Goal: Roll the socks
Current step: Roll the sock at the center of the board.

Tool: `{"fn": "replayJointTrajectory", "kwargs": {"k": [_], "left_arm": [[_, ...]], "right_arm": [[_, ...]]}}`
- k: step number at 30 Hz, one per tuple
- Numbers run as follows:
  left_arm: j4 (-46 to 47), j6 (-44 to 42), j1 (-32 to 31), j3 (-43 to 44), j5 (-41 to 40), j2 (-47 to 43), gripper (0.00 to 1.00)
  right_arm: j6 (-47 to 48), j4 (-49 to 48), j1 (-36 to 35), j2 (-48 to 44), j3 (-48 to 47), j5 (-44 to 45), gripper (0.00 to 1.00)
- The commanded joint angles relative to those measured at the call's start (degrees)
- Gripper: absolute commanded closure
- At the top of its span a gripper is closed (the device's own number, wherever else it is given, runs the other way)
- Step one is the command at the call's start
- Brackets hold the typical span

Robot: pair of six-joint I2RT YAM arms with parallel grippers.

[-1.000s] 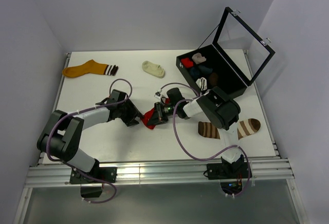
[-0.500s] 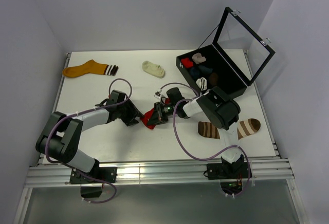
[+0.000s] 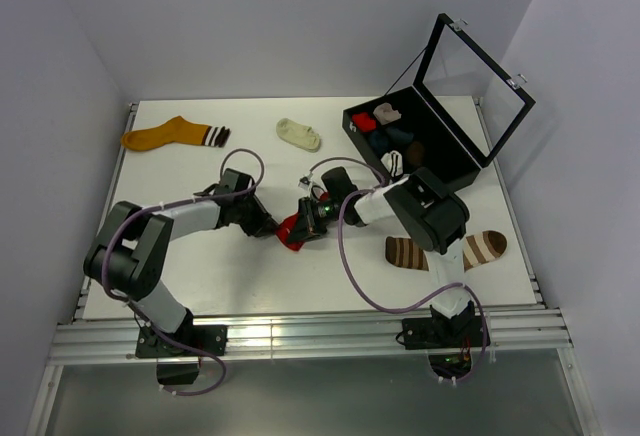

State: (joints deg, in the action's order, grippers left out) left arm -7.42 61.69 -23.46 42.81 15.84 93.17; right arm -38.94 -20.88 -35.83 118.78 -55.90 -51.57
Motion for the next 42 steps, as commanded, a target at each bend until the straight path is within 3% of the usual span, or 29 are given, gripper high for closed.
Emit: {"fn": "replayJointTrajectory", "kwargs": {"k": [1,2,7,14,18,21,34,42], "left_arm": [[-7.77,-4.03,-0.62,2.62,-3.27,3.33,0.80],[-9.00,-4.91,-0.79,4.63,-3.44,3.69,0.83],[-20.41,-8.07,-1.15,11.41,-6.33,6.23,1.00],[-31.32,-12.20,-1.41,21.51,-10.47,10.45,1.00],[-34.50,-13.52,-1.85,25.21,-11.18,13.35,1.00],[-36.08,-14.23,-2.38,27.15,-11.44,14.58,1.00],[-36.96,-14.49,-2.90,28.12,-10.91,15.82,1.00],[-36.26,-13.70,-2.90,27.77,-10.21,16.43,1.00]], "right_arm": [[7.55,8.92,0.24,-1.70,-0.26,9.46,0.87],[8.34,9.71,0.15,-2.32,-0.44,10.43,0.79],[14.57,15.60,-0.99,-8.46,-1.23,17.19,0.64],[23.81,20.44,-6.96,-17.79,-2.02,36.86,0.51],[28.73,20.10,-13.72,-21.13,-1.67,53.89,0.49],[32.33,19.22,-18.21,-21.75,-2.19,59.54,0.48],[37.88,18.51,-25.78,-14.55,-7.91,65.37,0.48],[37.18,19.13,-27.36,-10.60,-8.44,65.98,0.55]]}}
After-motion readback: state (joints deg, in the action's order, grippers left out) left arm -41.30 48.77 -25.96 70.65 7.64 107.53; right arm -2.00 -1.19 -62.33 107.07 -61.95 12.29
